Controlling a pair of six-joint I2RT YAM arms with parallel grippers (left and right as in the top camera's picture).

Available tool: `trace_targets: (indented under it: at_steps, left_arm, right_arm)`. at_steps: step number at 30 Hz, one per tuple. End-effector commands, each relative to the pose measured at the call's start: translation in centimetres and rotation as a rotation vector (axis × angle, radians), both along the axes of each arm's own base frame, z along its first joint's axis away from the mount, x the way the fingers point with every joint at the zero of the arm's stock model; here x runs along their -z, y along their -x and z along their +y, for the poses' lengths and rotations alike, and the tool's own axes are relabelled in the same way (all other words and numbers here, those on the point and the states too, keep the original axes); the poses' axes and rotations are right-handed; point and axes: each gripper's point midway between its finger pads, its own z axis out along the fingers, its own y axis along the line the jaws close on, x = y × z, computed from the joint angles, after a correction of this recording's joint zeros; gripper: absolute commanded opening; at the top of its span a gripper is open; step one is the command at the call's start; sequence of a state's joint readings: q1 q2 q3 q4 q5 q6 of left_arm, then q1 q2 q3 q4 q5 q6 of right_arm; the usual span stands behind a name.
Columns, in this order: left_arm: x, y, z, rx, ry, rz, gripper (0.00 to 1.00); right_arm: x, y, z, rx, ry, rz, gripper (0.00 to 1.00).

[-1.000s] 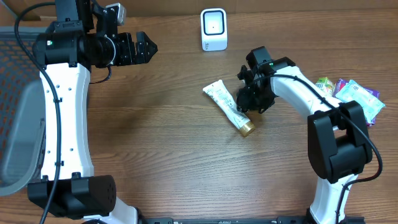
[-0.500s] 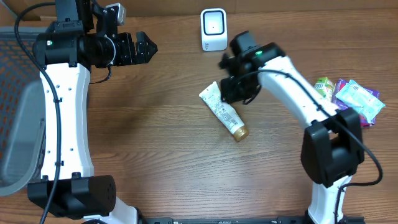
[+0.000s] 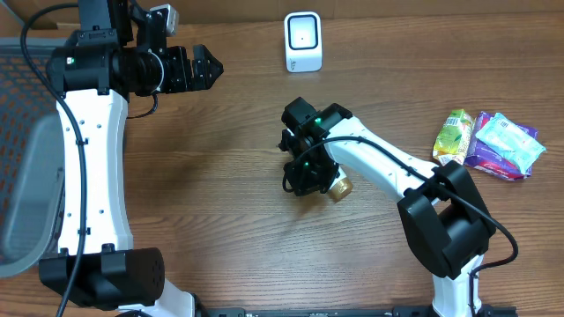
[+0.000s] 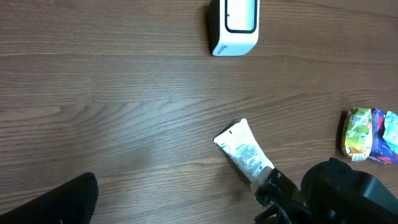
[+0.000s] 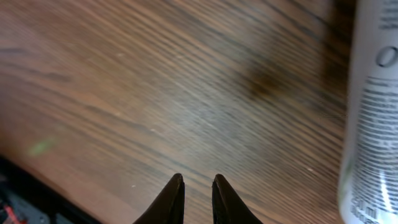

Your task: Scan the item barcode

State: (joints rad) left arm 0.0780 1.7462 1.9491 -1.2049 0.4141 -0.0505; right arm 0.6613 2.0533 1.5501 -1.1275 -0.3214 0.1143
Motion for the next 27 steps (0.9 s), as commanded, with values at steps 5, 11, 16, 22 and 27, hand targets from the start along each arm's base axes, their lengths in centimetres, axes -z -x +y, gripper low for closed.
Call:
trace_targets:
  at_steps: [5,11,16,22,27]
  left_arm:
    - [0.1,0.0,-0.6,0.009,0.004,0.003,0.99]
    - [0.1,0.0,-0.6,0.009,0.004,0.003,1.00]
    - [0.1,0.0,-0.5,0.009,0.003,0.003,1.00]
    - [0.1,0.0,-0.5,0.009,0.003,0.002,0.99]
    - [0.1,0.0,-0.5,0.009,0.003,0.003,1.00]
  right_arm:
    - [1.8,-0.4,-3.6,0.061,0.170,-0.041,0.17]
    - [3.3,-1.4,-8.2,0.089,0.369,-0.118,0.18]
    - [3.3,-4.9,-13.2,0.198,0.540,-0.245,0.18]
    - [3.2,-11.3,-15.6,0.388,0.447,-0.385,0.18]
    - [2.4,-16.6,-13.2,0.514,0.091,-0.427,0.18]
